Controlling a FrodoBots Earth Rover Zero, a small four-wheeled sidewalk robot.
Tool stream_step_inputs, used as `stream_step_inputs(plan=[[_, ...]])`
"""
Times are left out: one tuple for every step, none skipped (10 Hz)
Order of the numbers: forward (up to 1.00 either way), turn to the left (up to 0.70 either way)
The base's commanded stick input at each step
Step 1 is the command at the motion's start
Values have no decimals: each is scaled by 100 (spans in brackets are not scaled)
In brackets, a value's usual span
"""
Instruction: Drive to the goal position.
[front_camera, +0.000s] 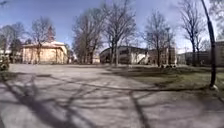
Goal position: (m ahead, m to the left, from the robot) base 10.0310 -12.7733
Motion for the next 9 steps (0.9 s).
stream_step_inputs(plan=[[85,0],[85,0],[85,0],[85,0],[85,0],[85,0],[85,0],[85,0],[85,0]])
